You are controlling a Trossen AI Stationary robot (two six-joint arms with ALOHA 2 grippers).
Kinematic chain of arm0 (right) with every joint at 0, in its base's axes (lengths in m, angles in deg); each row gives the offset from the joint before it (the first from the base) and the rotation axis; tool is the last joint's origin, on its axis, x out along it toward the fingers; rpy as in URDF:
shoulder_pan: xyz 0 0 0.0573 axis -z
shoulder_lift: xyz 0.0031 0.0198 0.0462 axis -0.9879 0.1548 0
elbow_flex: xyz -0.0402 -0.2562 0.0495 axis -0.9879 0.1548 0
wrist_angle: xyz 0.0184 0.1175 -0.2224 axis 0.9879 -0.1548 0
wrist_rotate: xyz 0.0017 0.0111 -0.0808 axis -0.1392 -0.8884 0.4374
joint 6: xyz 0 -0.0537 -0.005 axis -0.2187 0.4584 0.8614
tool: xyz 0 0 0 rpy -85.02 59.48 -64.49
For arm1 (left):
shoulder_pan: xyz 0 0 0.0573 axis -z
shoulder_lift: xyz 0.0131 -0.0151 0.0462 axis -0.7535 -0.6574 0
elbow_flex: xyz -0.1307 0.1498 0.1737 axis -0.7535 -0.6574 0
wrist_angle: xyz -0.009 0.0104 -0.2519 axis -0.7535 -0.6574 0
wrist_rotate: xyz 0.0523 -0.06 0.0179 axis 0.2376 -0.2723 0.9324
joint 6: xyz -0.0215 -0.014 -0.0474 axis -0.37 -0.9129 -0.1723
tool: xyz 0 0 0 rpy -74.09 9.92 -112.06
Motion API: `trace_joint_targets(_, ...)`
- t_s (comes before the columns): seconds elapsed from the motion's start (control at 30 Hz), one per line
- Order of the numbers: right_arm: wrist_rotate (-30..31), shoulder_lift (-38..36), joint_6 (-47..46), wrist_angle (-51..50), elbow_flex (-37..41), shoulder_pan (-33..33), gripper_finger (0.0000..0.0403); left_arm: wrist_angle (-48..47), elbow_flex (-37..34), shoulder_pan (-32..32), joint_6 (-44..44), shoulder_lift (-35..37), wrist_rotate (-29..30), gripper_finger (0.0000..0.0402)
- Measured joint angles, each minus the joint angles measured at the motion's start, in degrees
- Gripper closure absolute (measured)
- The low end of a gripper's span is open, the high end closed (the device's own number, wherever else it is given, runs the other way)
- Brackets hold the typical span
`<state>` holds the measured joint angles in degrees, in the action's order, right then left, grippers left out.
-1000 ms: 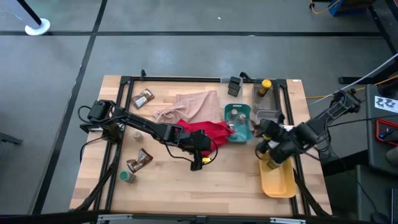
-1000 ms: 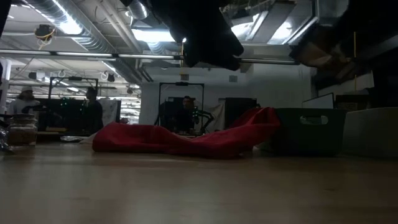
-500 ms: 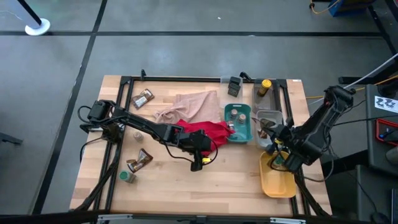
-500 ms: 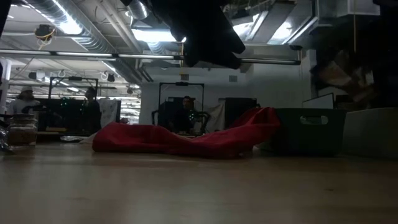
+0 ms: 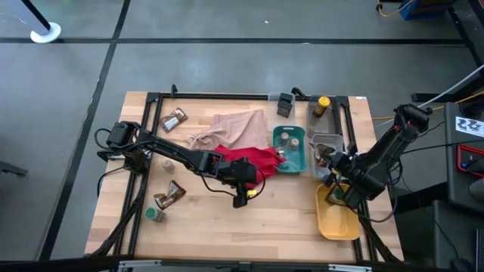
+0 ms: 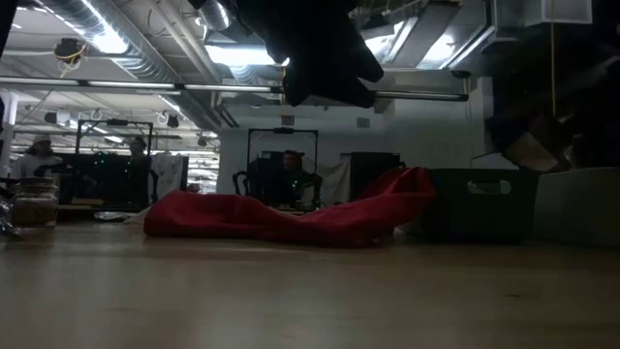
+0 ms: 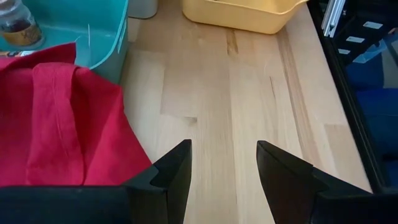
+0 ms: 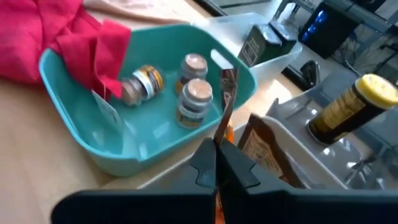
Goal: Sort spices by type
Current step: Put the bottom orange pouch seasoning into the light blue bin
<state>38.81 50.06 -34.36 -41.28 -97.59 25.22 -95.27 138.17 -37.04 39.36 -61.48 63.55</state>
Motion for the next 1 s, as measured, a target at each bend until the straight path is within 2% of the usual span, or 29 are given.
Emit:
trace_joint_targets(0.47, -1.8, 0.0, 0.0, 2.6, 2.2, 0.0, 0.0400, 0.0, 0.0, 0.9, -0.2, 0.0, 0.0, 0.0238)
trace_joint_targets(0.67, -4.5, 0.0, 0.0, 4.1, 2.2, 0.0, 0.0398, -0.2, 0.0, 0.9, -0.4, 0.0, -0.1, 0.0237)
trace_joint_targets(0.77, -5.6, 0.0, 0.0, 4.7, 2.2, 0.0, 0.0384, -0.2, 0.0, 0.9, -0.4, 0.0, -0.1, 0.0238)
trace_joint_targets(1.0, -5.5, 0.0, 0.1, 6.3, 2.2, 0.0, 0.0314, -0.5, 0.0, 0.9, -0.2, 0.0, -0.1, 0.0238)
